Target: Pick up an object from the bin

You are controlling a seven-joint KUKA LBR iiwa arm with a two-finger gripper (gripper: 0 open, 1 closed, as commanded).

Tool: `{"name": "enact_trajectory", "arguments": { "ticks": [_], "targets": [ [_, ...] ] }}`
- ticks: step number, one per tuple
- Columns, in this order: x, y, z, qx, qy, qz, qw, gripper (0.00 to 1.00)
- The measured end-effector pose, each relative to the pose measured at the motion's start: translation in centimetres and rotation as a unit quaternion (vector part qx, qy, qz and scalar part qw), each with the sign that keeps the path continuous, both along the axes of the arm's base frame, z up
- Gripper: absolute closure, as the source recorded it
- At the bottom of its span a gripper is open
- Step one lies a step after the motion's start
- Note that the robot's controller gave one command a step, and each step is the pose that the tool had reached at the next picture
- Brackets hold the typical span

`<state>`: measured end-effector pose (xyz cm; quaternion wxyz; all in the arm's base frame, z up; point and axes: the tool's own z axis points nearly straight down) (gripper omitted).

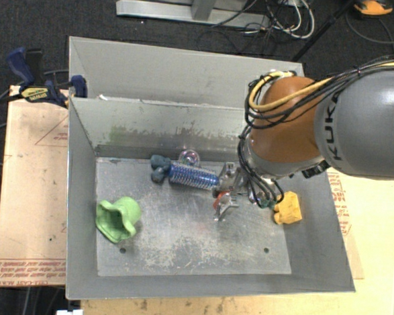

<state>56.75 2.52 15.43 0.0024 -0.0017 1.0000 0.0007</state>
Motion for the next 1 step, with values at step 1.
{"name": "enact_trajectory", "arguments": {
  "ticks": [1],
  "targets": [
    [0.12,0.04,2.51,0.0,-0.0003,0.0,1.0,1.0]
  ]
}}
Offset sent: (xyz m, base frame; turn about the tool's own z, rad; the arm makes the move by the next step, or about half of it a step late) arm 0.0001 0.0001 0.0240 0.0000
